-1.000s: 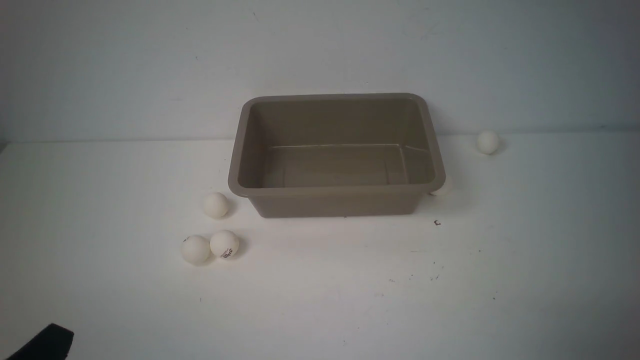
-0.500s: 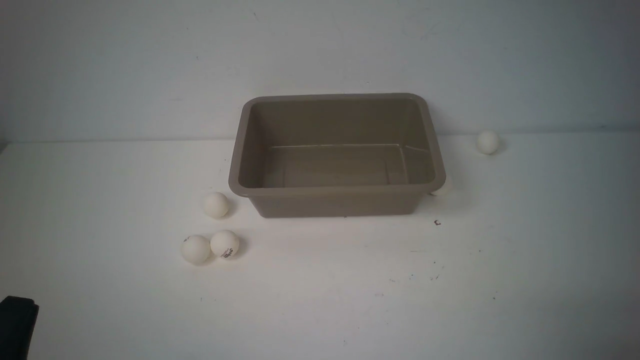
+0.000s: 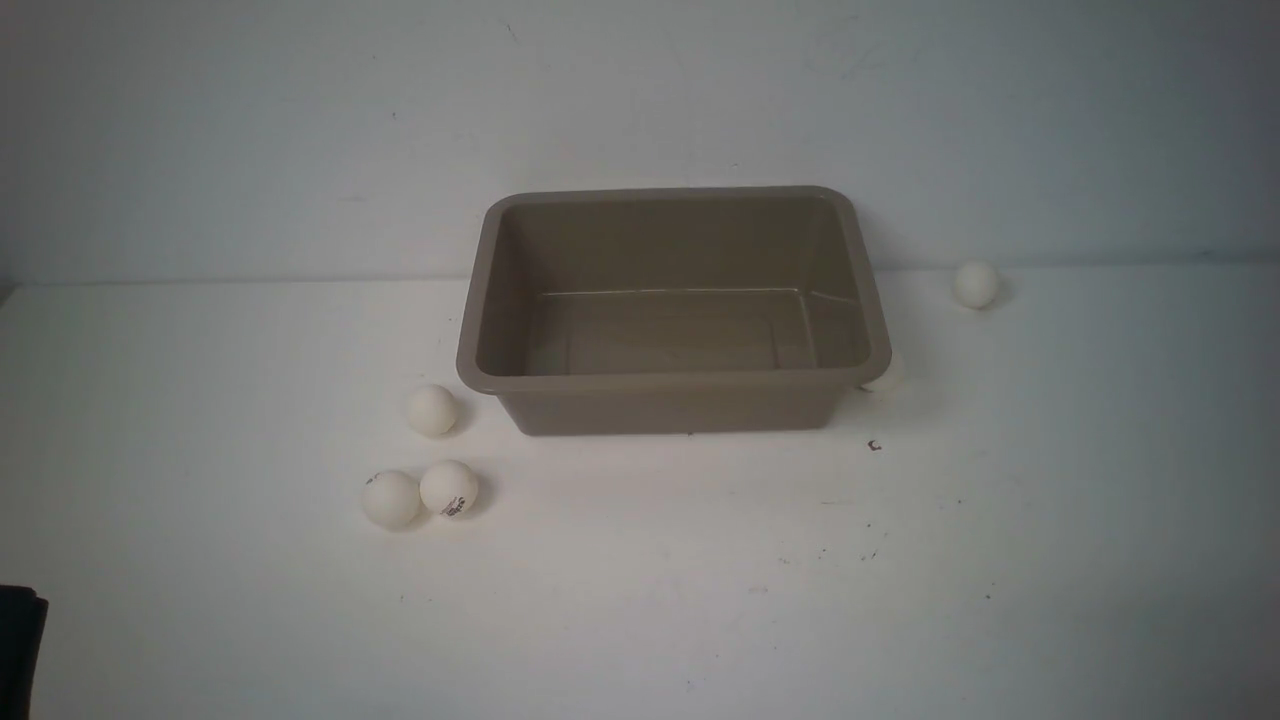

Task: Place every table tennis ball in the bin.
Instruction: Use the left arm to clamp the table tennis ball closest to it

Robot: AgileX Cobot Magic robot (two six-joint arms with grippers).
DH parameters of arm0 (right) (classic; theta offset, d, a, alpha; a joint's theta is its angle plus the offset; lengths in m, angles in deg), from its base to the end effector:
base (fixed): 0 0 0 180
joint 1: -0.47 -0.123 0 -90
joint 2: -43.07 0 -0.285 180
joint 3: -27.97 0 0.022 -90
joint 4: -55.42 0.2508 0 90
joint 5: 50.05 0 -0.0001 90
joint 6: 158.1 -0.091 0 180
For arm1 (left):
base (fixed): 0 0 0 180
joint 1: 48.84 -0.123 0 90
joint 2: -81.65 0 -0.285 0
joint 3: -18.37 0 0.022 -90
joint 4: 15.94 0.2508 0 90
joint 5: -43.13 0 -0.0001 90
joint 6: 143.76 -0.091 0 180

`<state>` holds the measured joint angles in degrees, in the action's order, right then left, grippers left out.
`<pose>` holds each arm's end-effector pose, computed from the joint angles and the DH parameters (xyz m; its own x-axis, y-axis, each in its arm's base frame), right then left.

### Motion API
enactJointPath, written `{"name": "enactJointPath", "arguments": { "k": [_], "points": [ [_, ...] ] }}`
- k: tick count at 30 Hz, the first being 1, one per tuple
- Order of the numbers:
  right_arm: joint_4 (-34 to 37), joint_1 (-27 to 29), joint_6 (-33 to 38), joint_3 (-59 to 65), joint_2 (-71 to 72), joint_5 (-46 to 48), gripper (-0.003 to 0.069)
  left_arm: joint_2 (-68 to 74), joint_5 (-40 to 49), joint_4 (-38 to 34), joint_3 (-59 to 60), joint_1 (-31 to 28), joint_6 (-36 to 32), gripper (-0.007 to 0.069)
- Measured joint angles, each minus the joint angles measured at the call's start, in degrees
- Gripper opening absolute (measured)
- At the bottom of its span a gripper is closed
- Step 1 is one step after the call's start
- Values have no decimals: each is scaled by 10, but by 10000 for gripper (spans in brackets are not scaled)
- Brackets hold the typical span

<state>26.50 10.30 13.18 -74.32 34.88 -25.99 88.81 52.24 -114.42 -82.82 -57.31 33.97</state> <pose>0.0478 -0.0265 0.1769 -0.3871 -0.2412 -0.8899 0.2450 0.9036 -0.3515 0.0568 -0.0060 0.2065 -0.0189 -0.9953 0.0949 0.0913 -0.0963 -0.9912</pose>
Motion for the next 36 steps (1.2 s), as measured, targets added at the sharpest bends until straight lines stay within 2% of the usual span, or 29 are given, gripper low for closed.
{"name": "enactJointPath", "arguments": {
  "k": [3,4,5,6,7,10,12,13,16,19,26,33,36],
  "points": [
    [-25,0,0,0,0,-3,-18,0,-6,-1,-4,0,-56,-4],
    [-36,0,0,0,0,-3,-18,0,-5,2,-22,0,-137,-4],
    [-40,0,0,0,0,-3,-18,0,-4,5,-28,0,-162,-4],
    [-56,0,1,0,0,-3,-18,0,0,11,-44,0,-214,-4],
    [-78,0,1,0,0,-4,-18,0,12,22,-68,0,-293,-4],
    [-139,0,2,0,0,-5,-18,5,41,29,-119,0,-430,-4],
    [-168,0,2,0,0,-7,-18,17,53,29,-141,0,-479,-4],
    [-214,0,2,0,0,-11,-18,62,59,32,-178,0,-551,-4],
    [-289,0,2,0,0,-37,-18,133,61,35,-197,0,-603,-3],
    [-332,0,1,0,0,-77,-18,205,68,38,-207,0,-647,-1],
    [-391,0,0,0,0,-98,-18,333,71,42,-256,0,-787,-1],
    [-471,0,-6,0,0,-110,-18,404,78,42,-288,0,-832,9],
    [-484,0,-43,0,0,-171,-18,420,82,42,-292,0,-866,9]
  ]
}}
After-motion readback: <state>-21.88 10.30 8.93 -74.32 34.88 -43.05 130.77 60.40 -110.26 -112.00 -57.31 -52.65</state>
